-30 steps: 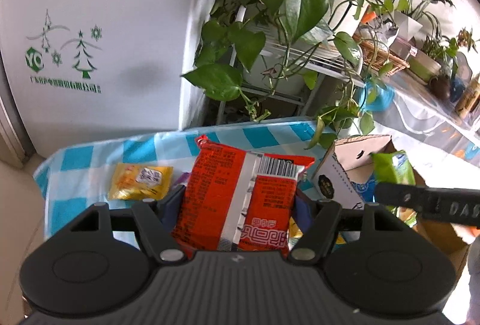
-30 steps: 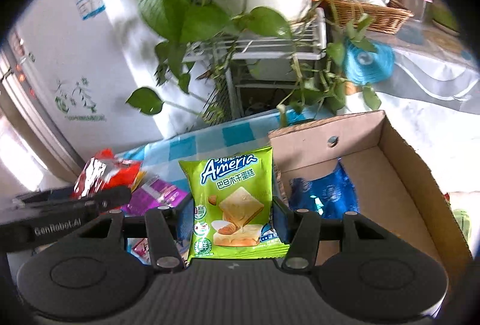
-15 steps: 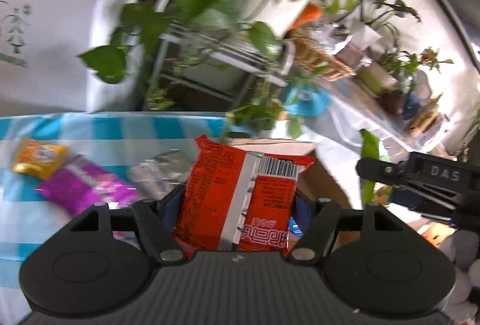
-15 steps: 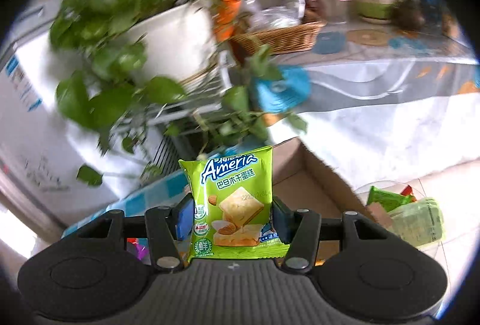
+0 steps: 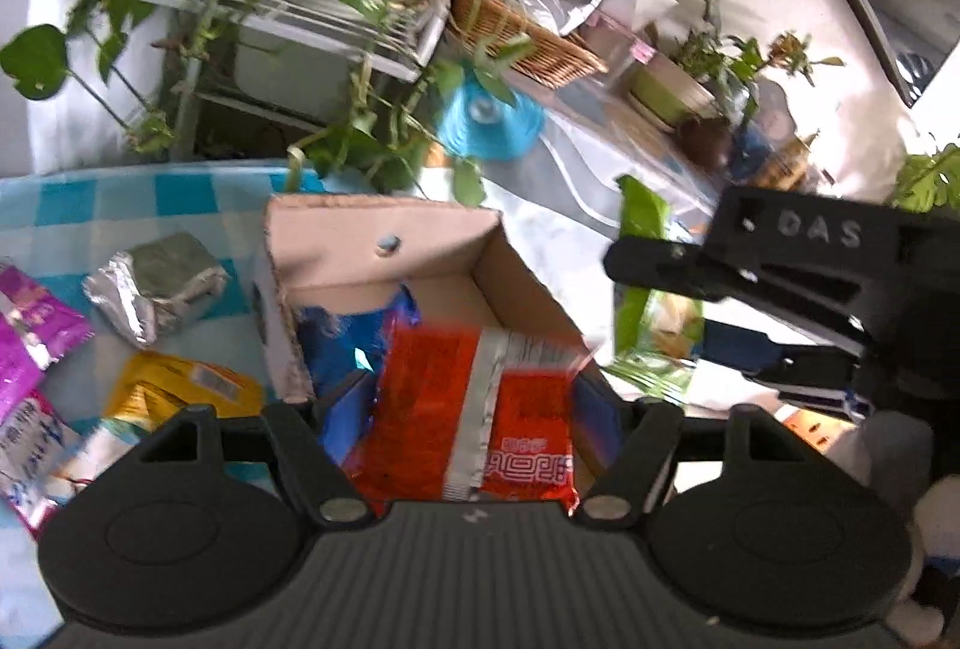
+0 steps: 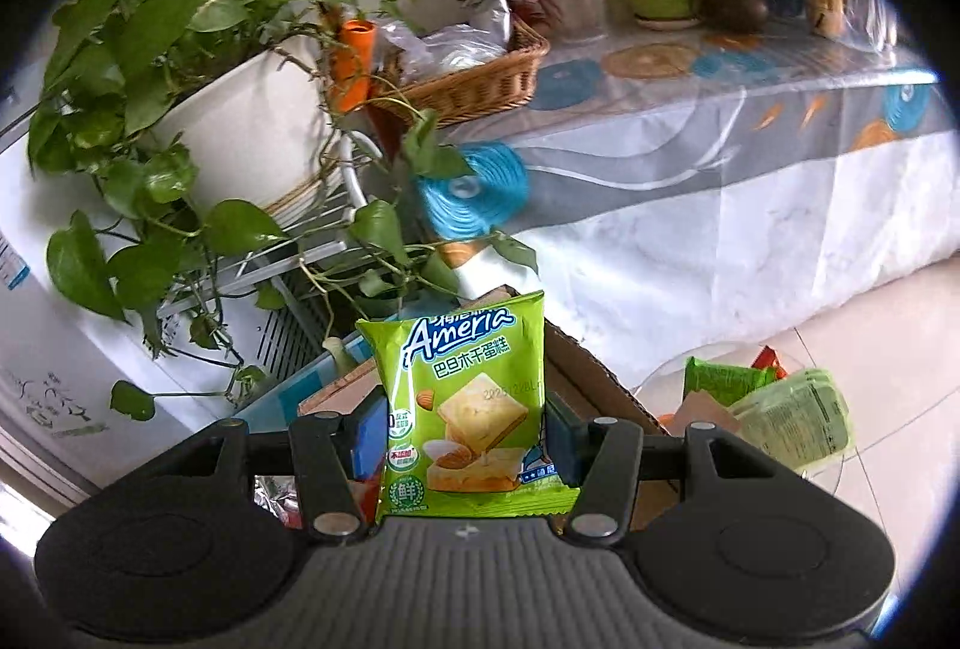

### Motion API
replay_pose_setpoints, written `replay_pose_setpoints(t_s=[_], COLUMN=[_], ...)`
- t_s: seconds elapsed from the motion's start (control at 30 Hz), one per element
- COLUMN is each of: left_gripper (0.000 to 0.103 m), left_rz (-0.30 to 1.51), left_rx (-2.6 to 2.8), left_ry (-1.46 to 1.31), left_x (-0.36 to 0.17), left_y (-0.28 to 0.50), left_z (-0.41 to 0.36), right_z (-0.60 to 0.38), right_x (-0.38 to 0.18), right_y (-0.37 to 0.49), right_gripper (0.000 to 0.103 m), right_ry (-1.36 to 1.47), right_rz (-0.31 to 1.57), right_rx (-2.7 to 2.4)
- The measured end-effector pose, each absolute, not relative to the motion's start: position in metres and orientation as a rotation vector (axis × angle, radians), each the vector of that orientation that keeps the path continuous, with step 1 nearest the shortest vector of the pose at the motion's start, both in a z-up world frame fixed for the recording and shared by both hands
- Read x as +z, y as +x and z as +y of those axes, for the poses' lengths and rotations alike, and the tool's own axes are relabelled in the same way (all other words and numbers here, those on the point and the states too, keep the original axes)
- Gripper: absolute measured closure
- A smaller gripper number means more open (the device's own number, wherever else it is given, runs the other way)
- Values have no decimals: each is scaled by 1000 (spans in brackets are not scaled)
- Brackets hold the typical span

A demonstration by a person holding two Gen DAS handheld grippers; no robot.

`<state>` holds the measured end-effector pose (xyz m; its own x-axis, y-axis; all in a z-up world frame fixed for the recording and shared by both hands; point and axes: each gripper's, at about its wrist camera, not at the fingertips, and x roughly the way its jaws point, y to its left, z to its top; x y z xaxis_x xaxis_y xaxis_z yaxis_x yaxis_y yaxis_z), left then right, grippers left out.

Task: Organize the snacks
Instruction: 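Carry red bag into box with left tool while right tool drops green bag there, then grasp purple bag with left tool and lift it off the cloth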

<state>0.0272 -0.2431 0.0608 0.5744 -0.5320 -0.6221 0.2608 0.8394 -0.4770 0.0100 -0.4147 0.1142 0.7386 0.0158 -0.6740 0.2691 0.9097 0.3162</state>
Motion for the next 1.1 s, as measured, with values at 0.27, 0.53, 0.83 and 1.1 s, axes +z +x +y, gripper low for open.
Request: replay_pose_setpoints(t_s=[0.27,0.53,0.83,1.1], left_gripper=[16,15,15,15], left_rz=[793,786,802,828], left_rx=[-468,-441,-356,-246], left_ry=[-323,-281,-248,-249], left_x=[74,83,77,72], left_y=[24,24,25,33], left_z=[-232,-200,-144,-85], right_z=[-417,-408,-387,-362], right_x=[114,114,114,113], right_y=[10,13,19,25], right_gripper=[24,24,22,22], right_ry=[441,433,391,341], right_rz=[726,728,744,750], right_rx=[-156,-116,-41,40])
